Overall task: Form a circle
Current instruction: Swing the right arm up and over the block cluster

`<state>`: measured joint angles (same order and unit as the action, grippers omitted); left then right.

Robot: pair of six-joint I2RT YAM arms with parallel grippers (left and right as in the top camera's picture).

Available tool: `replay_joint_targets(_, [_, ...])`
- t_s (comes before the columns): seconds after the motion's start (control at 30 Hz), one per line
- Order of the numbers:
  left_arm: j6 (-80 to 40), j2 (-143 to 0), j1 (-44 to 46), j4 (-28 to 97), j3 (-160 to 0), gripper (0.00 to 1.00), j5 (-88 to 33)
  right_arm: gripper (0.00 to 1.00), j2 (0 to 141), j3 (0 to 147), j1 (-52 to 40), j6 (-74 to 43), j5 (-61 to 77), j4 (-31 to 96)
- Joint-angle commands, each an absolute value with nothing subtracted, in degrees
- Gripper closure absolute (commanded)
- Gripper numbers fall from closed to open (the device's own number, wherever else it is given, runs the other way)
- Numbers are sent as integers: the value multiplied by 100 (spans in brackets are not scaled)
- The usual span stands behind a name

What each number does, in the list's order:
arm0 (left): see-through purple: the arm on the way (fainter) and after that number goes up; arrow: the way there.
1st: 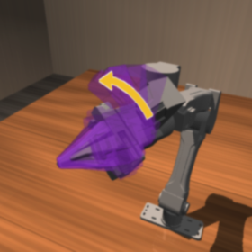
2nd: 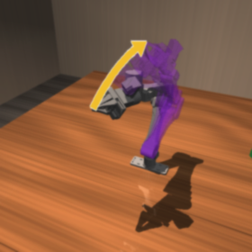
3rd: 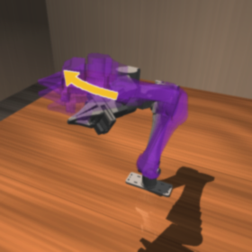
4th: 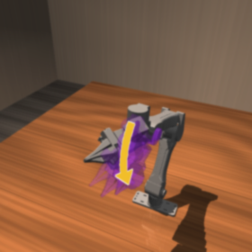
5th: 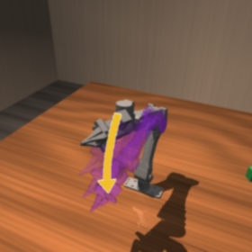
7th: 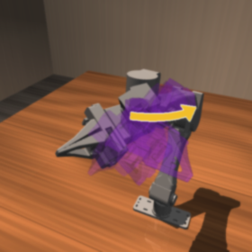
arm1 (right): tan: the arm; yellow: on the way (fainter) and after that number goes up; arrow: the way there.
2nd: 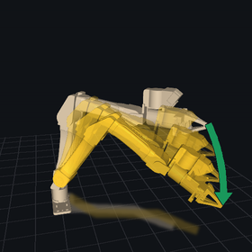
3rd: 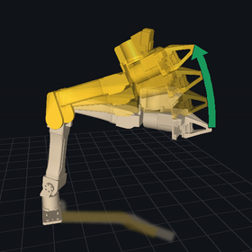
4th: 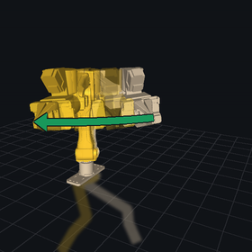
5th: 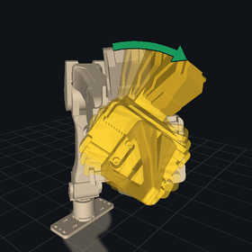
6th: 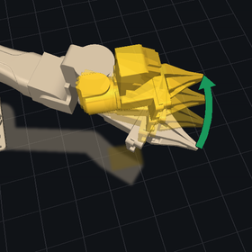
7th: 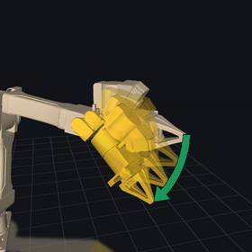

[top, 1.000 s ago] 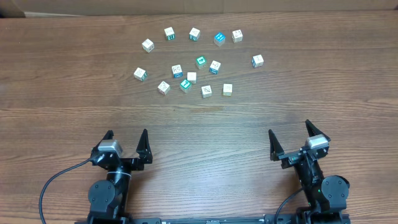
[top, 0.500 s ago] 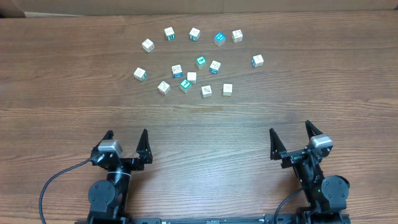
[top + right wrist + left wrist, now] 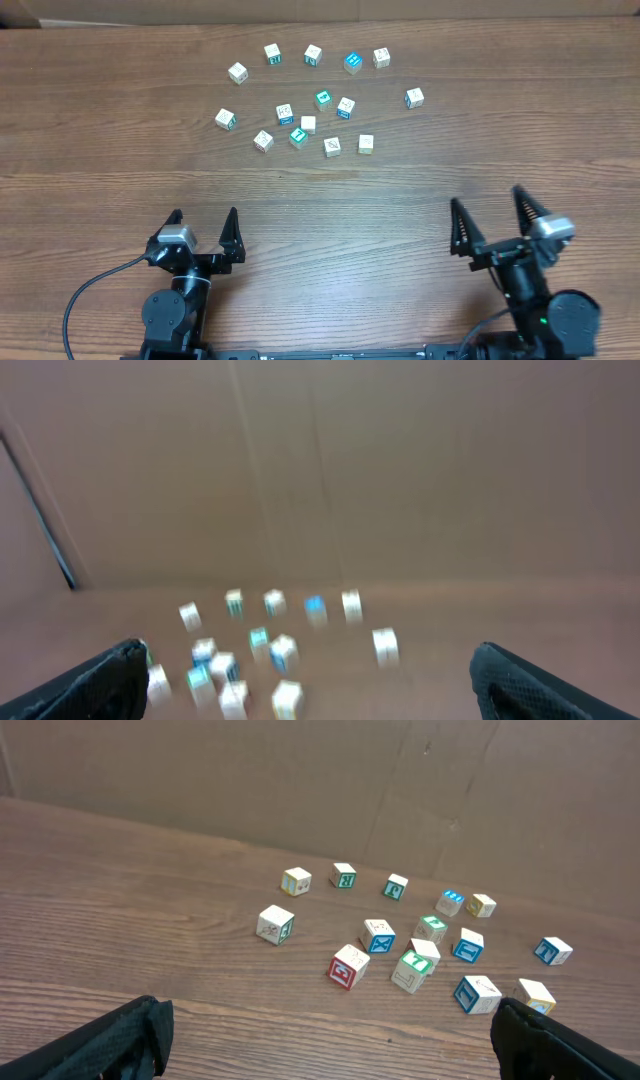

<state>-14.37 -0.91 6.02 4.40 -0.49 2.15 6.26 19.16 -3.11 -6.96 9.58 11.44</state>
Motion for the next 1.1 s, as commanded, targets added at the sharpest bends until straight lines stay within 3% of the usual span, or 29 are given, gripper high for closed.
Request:
replay_joint_targets(0.0, [-1282, -21, 644, 432, -30, 0, 187, 0, 1232, 2838, -342, -751, 934, 1328])
replay_joint_targets(0.33, [-1282, -21, 644, 432, -30, 0, 187, 0, 3618, 5769, -342, -397, 1046, 2801])
replay_joint_targets(0.83, [-1282, -23, 644, 432, -30, 0, 187, 0, 8965, 13227, -342, 47, 1815, 6635])
replay_joint_targets(1.07, [-1282, -23, 644, 432, -30, 0, 187, 0, 10628, 14462, -388, -19, 1835, 7557])
